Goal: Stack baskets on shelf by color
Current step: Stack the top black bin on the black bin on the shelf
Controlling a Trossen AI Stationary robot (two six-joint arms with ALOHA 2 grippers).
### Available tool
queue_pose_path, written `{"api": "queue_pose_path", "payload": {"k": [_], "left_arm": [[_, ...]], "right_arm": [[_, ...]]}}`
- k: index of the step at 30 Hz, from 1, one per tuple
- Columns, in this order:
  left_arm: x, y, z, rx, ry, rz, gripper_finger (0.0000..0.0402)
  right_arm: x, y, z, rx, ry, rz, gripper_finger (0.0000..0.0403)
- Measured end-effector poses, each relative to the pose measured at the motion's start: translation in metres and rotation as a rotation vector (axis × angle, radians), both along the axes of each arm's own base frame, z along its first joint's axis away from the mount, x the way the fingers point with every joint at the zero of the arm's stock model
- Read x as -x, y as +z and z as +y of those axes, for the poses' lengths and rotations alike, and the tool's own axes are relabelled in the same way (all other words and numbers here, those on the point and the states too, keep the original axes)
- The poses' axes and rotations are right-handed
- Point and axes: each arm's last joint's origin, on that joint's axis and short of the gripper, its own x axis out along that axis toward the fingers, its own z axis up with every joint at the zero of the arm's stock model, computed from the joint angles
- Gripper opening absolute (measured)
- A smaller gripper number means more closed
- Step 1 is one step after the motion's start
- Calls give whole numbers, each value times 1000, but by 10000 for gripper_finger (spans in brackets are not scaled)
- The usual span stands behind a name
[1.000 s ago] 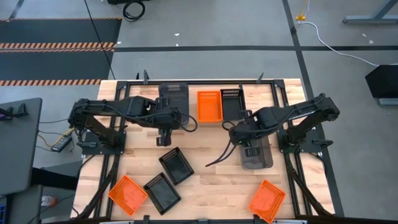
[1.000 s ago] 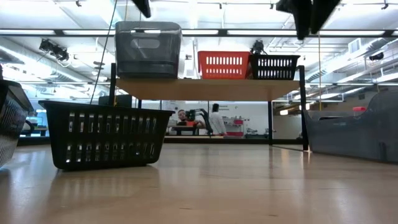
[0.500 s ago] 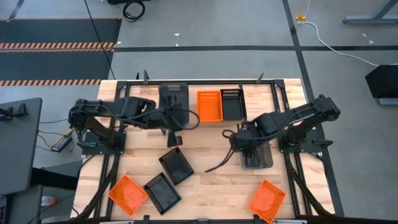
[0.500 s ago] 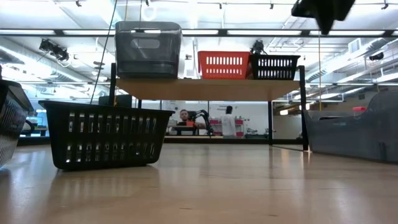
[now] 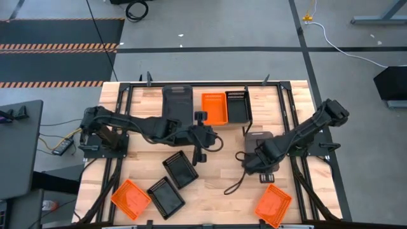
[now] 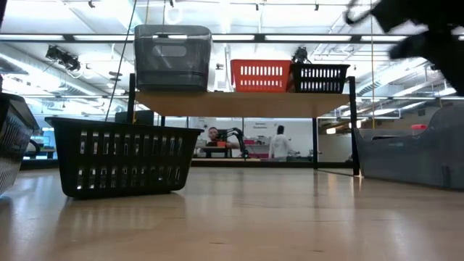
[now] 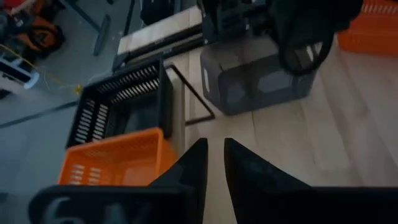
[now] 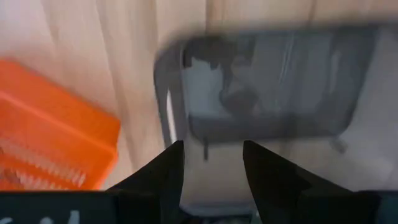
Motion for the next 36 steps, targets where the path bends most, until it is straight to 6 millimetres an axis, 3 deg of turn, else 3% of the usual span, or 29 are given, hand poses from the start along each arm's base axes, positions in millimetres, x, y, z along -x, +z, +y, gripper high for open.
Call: {"api": "queue_pose_path", "payload": {"k": [4,8,17,26,30,36], "left_arm": [[0,-14,0,-2,-3,-4,52],[0,-11,0,17,8,-38,47],[-1,-11,1,21,12,-46,36],[2,-14,1,41,30,-13,35],[5,-17,-8,56,22,11,34],[22,-7,-38,124,-20,-11,22]], "right_arm": [[14,-9,8,1,-22,79,171],[21,-9,17,37,-8,52,171],[20,-9,33,24,42,-76,171],[22,-9,36,18,52,-78,171],[20,-9,36,28,44,-111,171],[7,-8,45,-41,140,-262,171]]}}
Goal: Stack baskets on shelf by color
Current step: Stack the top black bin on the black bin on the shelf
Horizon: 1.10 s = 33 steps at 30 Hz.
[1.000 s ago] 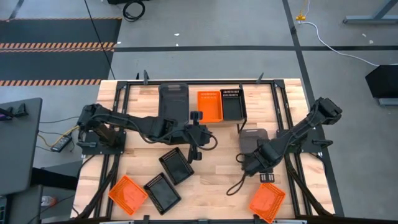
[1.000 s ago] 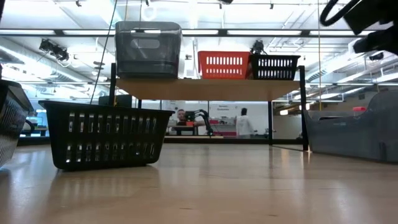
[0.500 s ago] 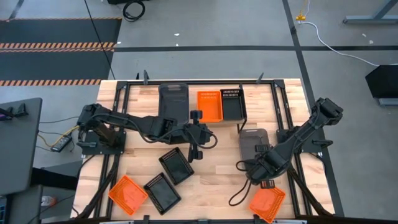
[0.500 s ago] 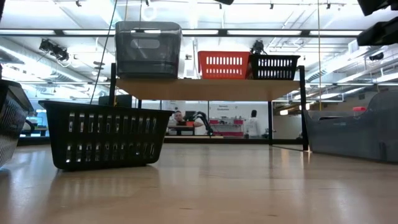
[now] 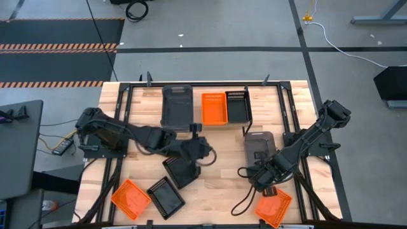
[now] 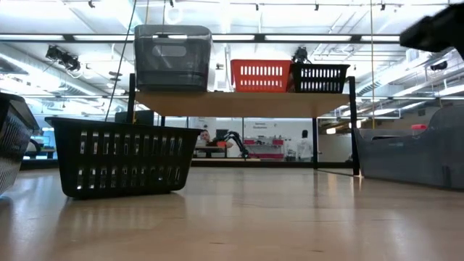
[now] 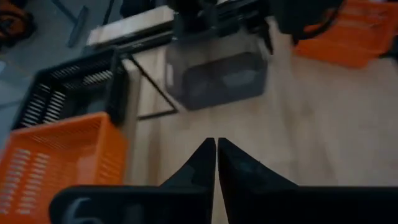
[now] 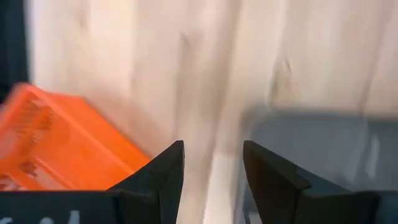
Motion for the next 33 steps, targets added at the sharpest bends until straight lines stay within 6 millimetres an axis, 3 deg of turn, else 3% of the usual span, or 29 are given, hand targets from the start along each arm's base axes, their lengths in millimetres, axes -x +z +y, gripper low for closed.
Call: {"api": "queue_pose_path", "payload": {"k": [7,15,22,28,33], "left_arm": [[14,8,-31,-33,-39,-59,18],[28,11,-33,-242,159,-77,18],[45,10,-24,-298,273,-18,12],[54,9,-19,-290,348,-2,15],[58,7,-18,-320,378,9,10]], "right_arm": [[-28,15,1,2,141,-257,171],[-76,36,-19,30,304,-596,171],[-110,16,-31,23,394,-627,171],[-157,-10,-15,20,511,-609,171],[-191,-13,0,44,565,-569,171]]}}
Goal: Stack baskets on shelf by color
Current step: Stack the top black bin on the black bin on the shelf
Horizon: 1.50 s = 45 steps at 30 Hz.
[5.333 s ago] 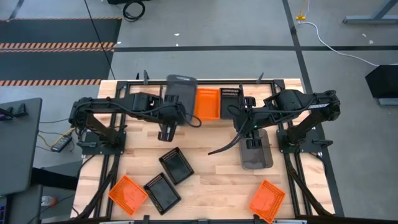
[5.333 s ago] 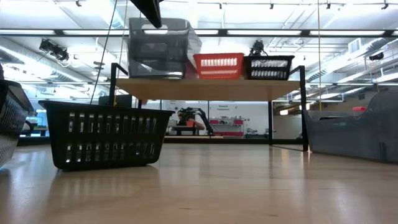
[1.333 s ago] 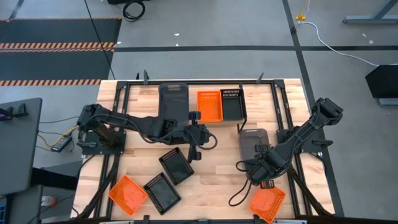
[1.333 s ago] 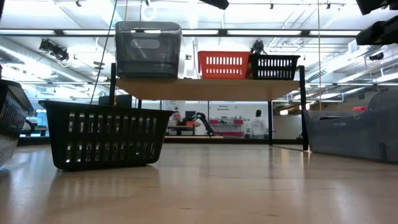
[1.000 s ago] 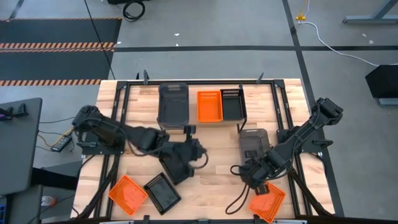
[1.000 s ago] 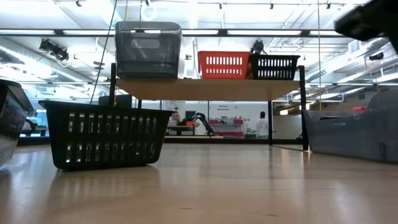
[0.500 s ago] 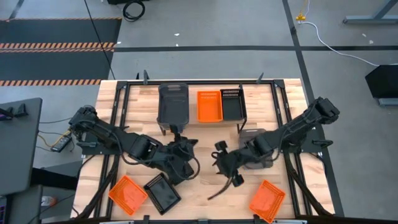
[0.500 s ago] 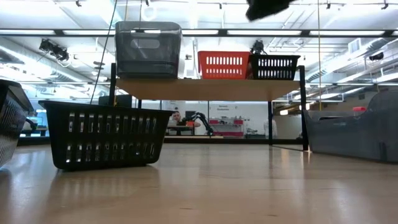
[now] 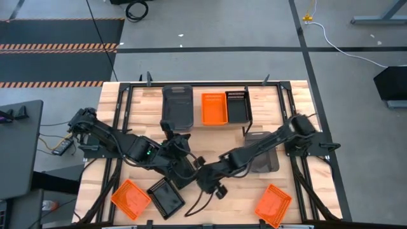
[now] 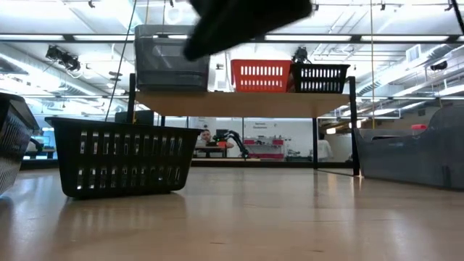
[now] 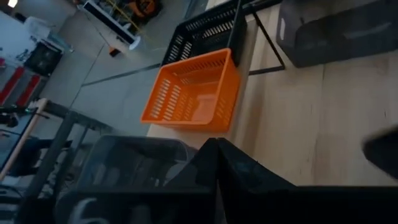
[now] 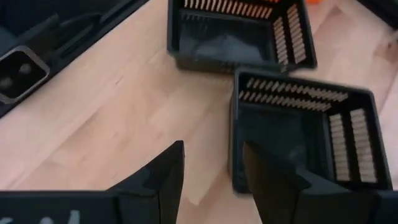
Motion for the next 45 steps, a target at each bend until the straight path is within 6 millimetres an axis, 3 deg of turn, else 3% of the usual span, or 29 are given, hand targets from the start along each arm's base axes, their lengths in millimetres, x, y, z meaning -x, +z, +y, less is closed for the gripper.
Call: {"api": "queue_pose_path", "payload": {"k": [8,14,24,27,33,35,38,45], "left_arm": [[0,0,0,6,7,-3,19],[1,-1,1,1,7,7,13],[1,-1,1,4,10,6,19],[1,-1,1,2,10,9,17],[1,-1,1,1,10,11,10],[1,-1,1,1,10,10,12],[2,-1,1,1,10,12,17],[2,-2,2,-3,14,19,13]], "right_arm": [[-32,-17,14,-11,61,41,171],[-40,-46,11,-1,60,97,171],[-46,-75,6,44,-4,144,162],[-43,-78,4,83,-21,173,134],[-41,-76,2,102,-55,185,27],[-40,-74,2,102,-51,186,9],[-40,-68,2,100,-42,179,24],[-41,-31,13,81,-56,67,118]]}}
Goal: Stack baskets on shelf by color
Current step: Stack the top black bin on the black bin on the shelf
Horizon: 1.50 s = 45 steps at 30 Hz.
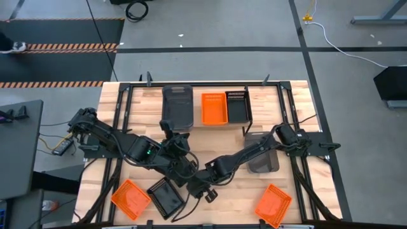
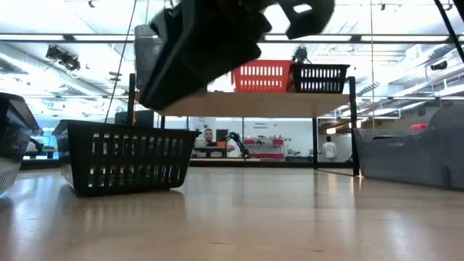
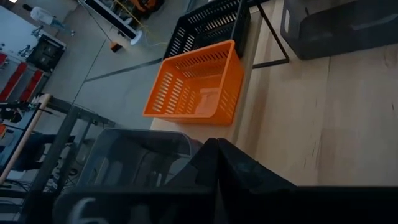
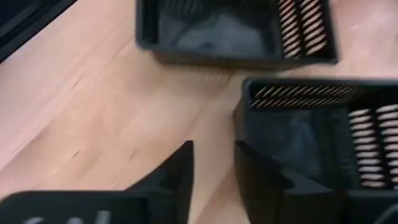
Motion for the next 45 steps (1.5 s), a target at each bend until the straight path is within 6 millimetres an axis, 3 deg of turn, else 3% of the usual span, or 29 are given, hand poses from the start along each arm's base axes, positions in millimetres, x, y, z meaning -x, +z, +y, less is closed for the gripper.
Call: {"api": "queue_pose_path", "payload": {"k": [7,14,20,28,30,34,45], "left_arm": [[0,0,0,4,3,-4,14],[0,0,0,4,4,-3,16],[0,0,0,4,4,-2,11],[0,0,0,4,4,-2,18],[0,0,0,3,3,-1,15],[0,0,0,2,3,0,10],[0,0,0,2,3,1,17]], "right_arm": [[-8,-1,-12,90,-23,-80,197],[-10,-27,-47,-30,-106,9,220],[1,-51,-55,-52,-149,93,167],[11,-50,-43,-35,-117,124,27],[15,-44,-42,-29,-111,141,10],[27,-18,-40,-37,-132,156,21],[93,95,-48,7,-187,100,15]]}}
